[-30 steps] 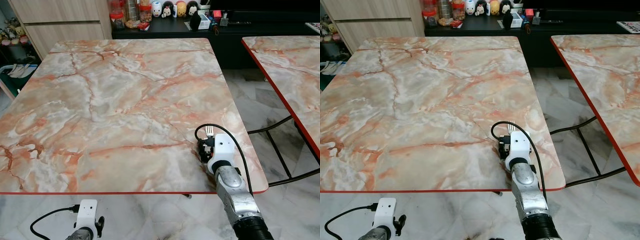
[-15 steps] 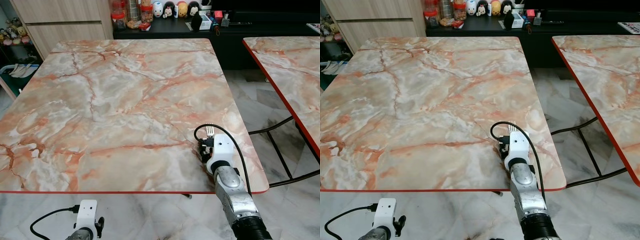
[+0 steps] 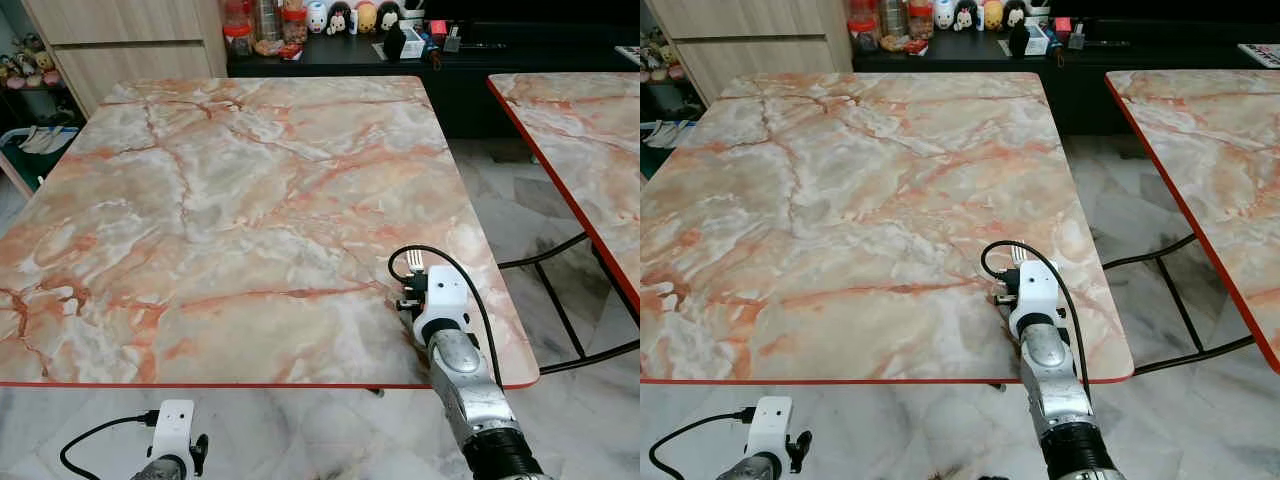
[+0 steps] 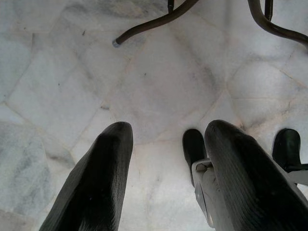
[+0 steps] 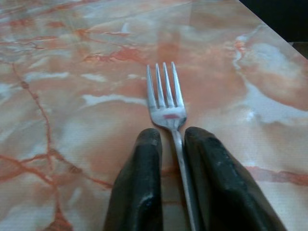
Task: Setting the table
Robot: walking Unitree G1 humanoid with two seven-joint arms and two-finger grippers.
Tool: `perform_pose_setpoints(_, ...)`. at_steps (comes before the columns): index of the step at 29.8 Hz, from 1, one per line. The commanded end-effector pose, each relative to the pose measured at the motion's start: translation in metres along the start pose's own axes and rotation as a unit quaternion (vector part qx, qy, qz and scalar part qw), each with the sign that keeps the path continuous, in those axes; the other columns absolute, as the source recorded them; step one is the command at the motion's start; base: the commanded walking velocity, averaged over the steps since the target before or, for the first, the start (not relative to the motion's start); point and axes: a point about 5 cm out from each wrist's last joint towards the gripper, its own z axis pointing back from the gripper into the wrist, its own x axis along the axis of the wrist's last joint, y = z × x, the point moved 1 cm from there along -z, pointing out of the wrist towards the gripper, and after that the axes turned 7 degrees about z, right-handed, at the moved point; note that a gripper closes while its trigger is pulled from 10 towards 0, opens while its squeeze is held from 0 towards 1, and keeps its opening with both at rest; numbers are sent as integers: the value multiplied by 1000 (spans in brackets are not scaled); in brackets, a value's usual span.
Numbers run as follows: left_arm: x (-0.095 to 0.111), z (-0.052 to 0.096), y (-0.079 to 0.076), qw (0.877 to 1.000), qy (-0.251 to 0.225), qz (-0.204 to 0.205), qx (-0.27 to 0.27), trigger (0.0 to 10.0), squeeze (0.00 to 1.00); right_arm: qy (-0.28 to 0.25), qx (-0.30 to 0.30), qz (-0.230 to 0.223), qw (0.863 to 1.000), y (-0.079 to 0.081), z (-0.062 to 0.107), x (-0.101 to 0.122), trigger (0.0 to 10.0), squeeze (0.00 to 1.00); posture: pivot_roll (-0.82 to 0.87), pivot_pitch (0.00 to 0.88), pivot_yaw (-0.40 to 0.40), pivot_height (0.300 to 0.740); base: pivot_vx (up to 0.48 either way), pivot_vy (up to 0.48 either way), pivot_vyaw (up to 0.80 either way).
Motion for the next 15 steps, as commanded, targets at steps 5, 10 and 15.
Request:
perform_pose_setpoints(5,-2,1,4,1000,5,2,3,10000,0,22,-3,-4,1000,-2,0,-11,0,0,36,145,12,740,0,0,0)
perform_pose_setpoints(10,-2,1,4,1000,7,1,2,10000,0,17,3,-4,1000,1,-2,-8,0,0,37,131,13,740,0,0,0)
perform_pose_setpoints(15,-2,1,3,1000,7,0,1,10000,0,12,7,-5,1000,4,-3,-6,0,0,37,121,13,740,0,0,0)
